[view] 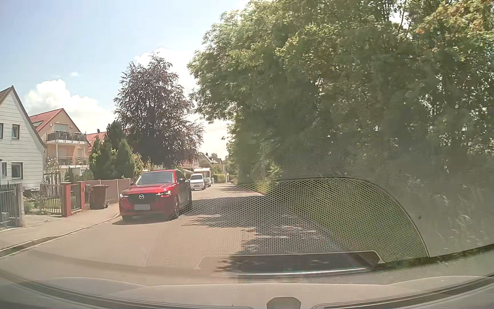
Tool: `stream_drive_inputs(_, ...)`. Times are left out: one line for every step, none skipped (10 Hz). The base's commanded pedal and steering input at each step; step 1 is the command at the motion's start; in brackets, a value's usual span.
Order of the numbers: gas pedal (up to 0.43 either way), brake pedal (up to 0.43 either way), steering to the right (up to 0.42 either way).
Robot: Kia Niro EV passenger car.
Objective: Follow the waypoints while adhering to traffic rules and regulations
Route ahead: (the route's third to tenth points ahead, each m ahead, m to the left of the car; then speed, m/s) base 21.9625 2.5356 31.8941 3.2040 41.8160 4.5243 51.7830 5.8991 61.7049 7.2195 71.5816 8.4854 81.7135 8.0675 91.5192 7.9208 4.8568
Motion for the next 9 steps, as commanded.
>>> stream_drive_inputs(0.098,0.000,-0.012)
stream_drive_inputs(0.098,0.000,-0.015)
stream_drive_inputs(0.098,0.000,-0.020)
stream_drive_inputs(0.098,0.000,-0.024)
stream_drive_inputs(0.110,0.000,-0.025)
stream_drive_inputs(0.110,0.000,-0.025)
stream_drive_inputs(0.110,0.000,-0.028)
stream_drive_inputs(0.118,0.000,-0.030)
stream_drive_inputs(0.130,0.000,-0.030)
